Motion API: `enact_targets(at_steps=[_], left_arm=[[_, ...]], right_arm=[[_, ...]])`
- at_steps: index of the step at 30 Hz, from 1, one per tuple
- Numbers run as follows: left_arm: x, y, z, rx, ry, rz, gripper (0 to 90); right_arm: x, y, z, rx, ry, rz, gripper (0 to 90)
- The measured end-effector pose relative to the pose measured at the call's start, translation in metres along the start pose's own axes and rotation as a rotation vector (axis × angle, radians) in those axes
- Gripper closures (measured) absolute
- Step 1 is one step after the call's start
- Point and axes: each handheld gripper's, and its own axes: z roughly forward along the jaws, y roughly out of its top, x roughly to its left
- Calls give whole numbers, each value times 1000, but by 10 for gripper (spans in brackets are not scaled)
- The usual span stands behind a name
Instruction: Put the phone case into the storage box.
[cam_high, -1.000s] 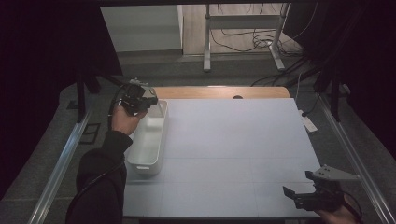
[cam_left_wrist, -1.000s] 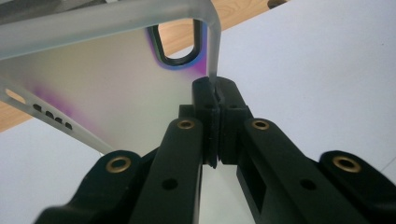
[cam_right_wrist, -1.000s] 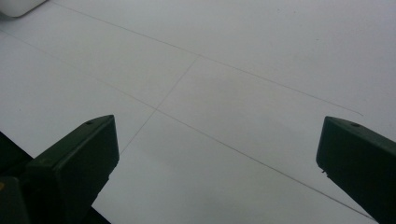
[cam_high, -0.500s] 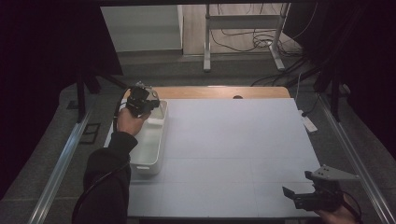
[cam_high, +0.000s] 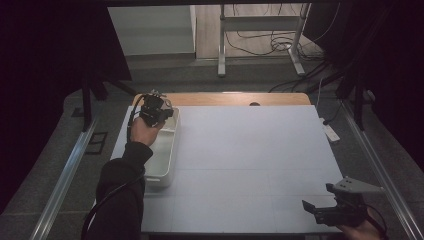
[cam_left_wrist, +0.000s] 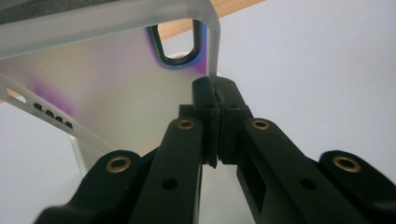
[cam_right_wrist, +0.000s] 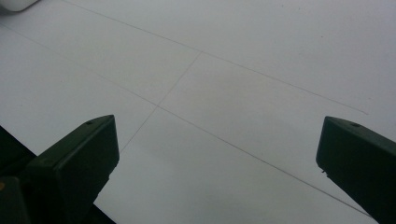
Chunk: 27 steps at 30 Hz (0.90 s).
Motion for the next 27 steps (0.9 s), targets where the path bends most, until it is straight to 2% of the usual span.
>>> enact_targets(at_steps=[6,14,27], left_arm=[[-1,1,8,28,21,1,882],[-1,2,18,41,31,-4,879],[0,4,28,29,22,-17,866]], right_arm=[[0,0,0,2,3,-3,0],[0,0,0,3,7,-2,0],[0,0,0,5,8,-4,0]])
